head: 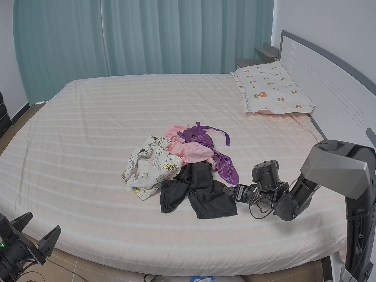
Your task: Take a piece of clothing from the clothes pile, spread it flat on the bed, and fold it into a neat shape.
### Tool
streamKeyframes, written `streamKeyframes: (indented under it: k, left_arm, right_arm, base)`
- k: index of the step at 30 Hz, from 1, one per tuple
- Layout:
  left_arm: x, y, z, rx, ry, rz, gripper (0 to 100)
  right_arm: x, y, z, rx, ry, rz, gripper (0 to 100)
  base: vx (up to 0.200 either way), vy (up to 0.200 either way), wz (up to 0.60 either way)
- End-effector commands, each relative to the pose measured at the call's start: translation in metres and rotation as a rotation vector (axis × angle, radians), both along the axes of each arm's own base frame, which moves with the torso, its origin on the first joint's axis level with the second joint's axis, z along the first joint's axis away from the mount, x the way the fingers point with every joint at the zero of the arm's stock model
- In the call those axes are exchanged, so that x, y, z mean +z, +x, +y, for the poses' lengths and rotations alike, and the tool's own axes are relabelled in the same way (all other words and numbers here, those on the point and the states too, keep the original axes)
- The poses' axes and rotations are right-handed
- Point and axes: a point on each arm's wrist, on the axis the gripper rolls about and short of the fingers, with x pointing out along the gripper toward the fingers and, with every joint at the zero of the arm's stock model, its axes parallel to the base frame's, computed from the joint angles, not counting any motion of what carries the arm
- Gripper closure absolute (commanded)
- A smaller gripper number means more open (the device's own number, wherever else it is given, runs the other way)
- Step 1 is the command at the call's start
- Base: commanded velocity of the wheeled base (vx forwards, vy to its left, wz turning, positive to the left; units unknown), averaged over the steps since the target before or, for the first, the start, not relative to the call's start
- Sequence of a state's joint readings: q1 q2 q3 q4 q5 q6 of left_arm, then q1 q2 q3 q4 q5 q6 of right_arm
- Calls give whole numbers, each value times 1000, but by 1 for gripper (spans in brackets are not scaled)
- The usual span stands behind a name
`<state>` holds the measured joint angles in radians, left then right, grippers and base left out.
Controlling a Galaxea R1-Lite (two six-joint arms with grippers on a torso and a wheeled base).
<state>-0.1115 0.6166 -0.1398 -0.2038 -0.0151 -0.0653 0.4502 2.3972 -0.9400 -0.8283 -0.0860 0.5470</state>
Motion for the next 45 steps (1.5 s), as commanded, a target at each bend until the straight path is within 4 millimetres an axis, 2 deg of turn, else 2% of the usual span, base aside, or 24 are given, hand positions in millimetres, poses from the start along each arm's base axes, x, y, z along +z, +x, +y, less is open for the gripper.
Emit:
streamKeyframes:
  k: [1,4,12,15,16,18,19,25,28,31,33,34,36,39,41,42,43,45]
  left_arm:
    - [-2,33,-8,-25,-77,115,0]
    - [-3,39,-14,-56,-125,140,0]
    - [-3,39,-16,-67,-153,142,0]
    - [-3,39,-16,-66,-152,142,0]
    - [-3,39,-16,-66,-152,142,0]
    - [-2,40,-16,-64,-150,138,0]
    - [-2,40,-16,-64,-151,136,0]
    - [-1,41,-16,-61,-149,140,0]
    - [4,47,-18,-61,-149,139,0]
    - [6,55,-20,-60,-148,156,0]
    - [-1,67,-25,-75,-129,232,0]
    - [-1,68,-26,-82,-127,237,0]
    - [-8,81,-37,-121,-121,286,0]
    - [-22,101,-54,-154,-146,361,0]
    - [-31,122,-70,-149,-198,402,0]
    - [-37,132,-77,-135,-221,424,0]
    - [-37,132,-77,-135,-221,424,0]
    - [-54,158,-96,-91,-273,471,0]
  right_arm:
    - [-33,11,11,6,-31,37,0]
    - [-39,12,16,14,-34,43,0]
    - [-45,11,36,64,-25,34,0]
    - [-43,6,60,118,-16,26,0]
    - [-43,6,60,118,-16,26,0]
    - [-44,2,75,142,-28,50,0]
    - [-44,2,76,141,-32,48,100]
    - [-44,3,73,99,-47,42,100]
    - [-41,11,59,2,-48,29,100]
    - [-30,13,47,-71,-10,29,100]
    - [-7,1,31,-136,61,55,100]
    - [-4,-1,30,-141,69,57,100]
    - [9,-21,20,-154,112,100,100]
    - [14,-45,8,-134,125,153,100]
    - [18,-57,0,-132,154,139,100]
    - [19,-60,-3,-139,187,122,100]
    - [19,-60,-3,-139,187,122,100]
    - [19,-64,-15,-164,274,85,100]
  base:
    - [0,0,0]
    - [0,0,0]
    - [0,0,0]
    - [0,0,0]
    - [0,0,0]
    - [0,0,0]
    - [0,0,0]
    - [0,0,0]
    - [0,0,0]
    - [0,0,0]
    - [0,0,0]
    - [0,0,0]
    - [0,0,0]
    - [0,0,0]
    - [0,0,0]
    - [0,0,0]
    - [0,0,0]
    - [0,0,0]
